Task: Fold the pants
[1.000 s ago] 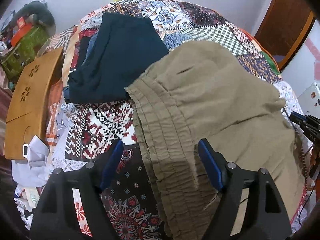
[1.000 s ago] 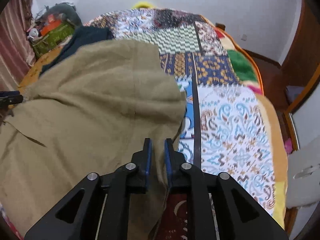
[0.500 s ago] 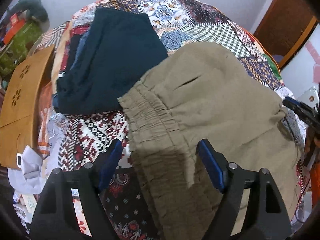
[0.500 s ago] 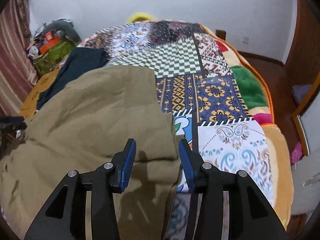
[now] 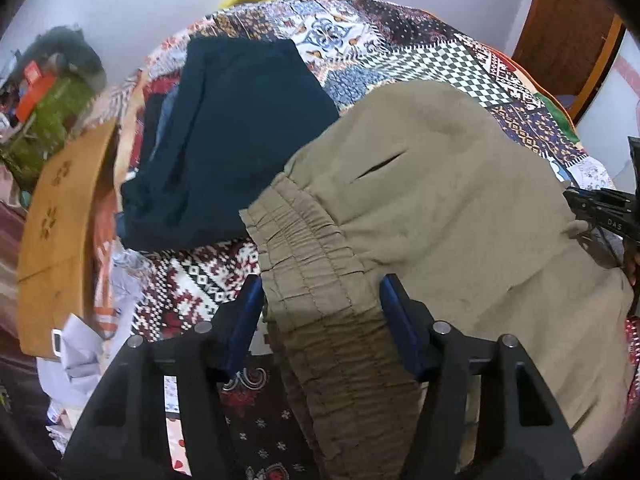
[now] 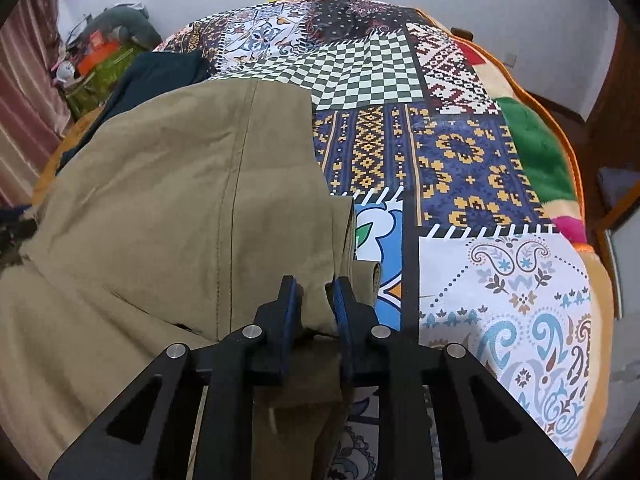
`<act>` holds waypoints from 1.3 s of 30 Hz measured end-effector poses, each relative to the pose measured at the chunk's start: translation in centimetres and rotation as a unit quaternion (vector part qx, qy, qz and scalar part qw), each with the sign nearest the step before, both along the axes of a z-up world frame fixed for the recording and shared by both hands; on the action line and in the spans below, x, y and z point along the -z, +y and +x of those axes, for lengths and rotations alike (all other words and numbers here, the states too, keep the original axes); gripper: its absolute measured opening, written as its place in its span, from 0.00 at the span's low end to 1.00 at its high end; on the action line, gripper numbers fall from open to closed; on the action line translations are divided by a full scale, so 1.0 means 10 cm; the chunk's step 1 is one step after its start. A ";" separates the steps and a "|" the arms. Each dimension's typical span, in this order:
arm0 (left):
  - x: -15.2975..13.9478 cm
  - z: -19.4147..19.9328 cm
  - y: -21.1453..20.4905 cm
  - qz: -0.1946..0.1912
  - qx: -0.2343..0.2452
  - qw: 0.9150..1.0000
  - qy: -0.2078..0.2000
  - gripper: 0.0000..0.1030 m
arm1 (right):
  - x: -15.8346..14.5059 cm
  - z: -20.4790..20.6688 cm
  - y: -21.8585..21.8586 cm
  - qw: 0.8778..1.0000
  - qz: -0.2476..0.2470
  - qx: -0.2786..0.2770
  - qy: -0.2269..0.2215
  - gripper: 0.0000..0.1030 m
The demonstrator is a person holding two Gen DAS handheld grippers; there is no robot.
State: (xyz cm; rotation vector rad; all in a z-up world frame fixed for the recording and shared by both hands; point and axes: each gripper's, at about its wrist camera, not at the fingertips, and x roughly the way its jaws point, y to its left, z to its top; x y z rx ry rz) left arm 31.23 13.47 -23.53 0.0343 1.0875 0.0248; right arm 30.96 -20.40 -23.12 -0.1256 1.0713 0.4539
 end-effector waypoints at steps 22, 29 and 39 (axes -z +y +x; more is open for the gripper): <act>-0.19 -0.09 0.23 -0.034 -0.038 0.998 -0.022 0.64 | -0.38 0.07 0.01 0.999 -0.018 0.017 -0.020 0.18; -0.48 0.02 0.48 -0.029 -0.066 0.996 -0.060 0.74 | -0.91 0.01 0.12 0.996 0.027 -0.005 -0.082 0.39; -0.19 0.58 0.77 -0.045 -0.093 0.995 -0.015 0.75 | -0.93 0.54 0.52 0.993 0.061 -0.013 -0.100 0.52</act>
